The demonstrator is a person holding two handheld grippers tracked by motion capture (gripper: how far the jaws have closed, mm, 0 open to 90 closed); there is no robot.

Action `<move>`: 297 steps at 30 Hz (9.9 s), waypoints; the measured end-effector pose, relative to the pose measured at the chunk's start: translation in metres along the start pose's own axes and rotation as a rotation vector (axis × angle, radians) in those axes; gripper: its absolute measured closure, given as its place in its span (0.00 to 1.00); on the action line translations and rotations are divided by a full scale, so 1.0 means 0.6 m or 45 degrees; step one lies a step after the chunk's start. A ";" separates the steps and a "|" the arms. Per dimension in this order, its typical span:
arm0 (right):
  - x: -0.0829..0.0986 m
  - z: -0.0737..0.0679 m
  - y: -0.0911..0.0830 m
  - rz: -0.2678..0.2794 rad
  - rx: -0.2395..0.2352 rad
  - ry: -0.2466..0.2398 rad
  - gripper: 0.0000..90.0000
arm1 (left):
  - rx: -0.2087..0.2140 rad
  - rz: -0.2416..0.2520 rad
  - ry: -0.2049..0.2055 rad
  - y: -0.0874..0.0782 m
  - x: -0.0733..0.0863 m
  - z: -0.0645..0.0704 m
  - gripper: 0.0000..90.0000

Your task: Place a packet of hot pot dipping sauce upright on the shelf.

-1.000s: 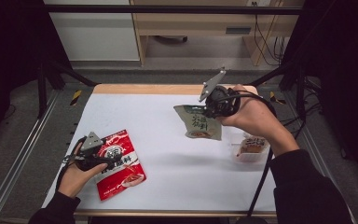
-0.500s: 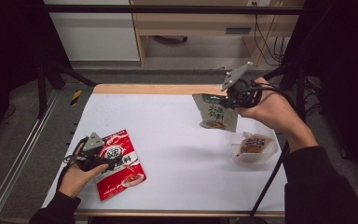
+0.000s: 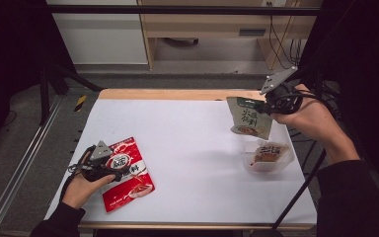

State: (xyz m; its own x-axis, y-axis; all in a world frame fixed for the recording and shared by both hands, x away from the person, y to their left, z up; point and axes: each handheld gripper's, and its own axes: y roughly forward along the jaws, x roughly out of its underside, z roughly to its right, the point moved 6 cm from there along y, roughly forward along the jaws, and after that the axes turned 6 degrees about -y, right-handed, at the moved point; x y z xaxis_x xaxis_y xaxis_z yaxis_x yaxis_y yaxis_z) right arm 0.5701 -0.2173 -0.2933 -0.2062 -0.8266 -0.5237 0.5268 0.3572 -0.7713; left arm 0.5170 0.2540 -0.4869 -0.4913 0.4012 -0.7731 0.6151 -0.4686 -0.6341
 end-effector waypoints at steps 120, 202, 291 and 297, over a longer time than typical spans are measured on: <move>0.060 -0.049 0.033 0.185 0.115 0.230 0.28 | -0.016 -0.016 0.017 0.003 0.004 -0.007 0.10; 0.002 -0.368 0.285 0.148 0.092 0.196 0.21 | -0.192 -0.075 -0.205 -0.016 0.058 -0.169 0.11; 0.004 -0.381 0.294 0.103 0.045 0.145 0.21 | 0.024 -0.187 -0.139 -0.010 0.060 -0.122 0.78; 0.004 -0.382 0.295 0.103 0.037 0.139 0.20 | 0.009 -0.200 -0.111 -0.010 0.061 -0.121 0.90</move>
State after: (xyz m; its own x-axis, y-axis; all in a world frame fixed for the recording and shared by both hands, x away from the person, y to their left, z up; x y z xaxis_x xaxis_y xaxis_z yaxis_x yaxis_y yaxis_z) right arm 0.4739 -0.0564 -0.5137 -0.2496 -0.7428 -0.6212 0.5686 0.4069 -0.7150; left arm 0.5402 0.3289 -0.5100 -0.6329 0.4001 -0.6628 0.5226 -0.4109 -0.7471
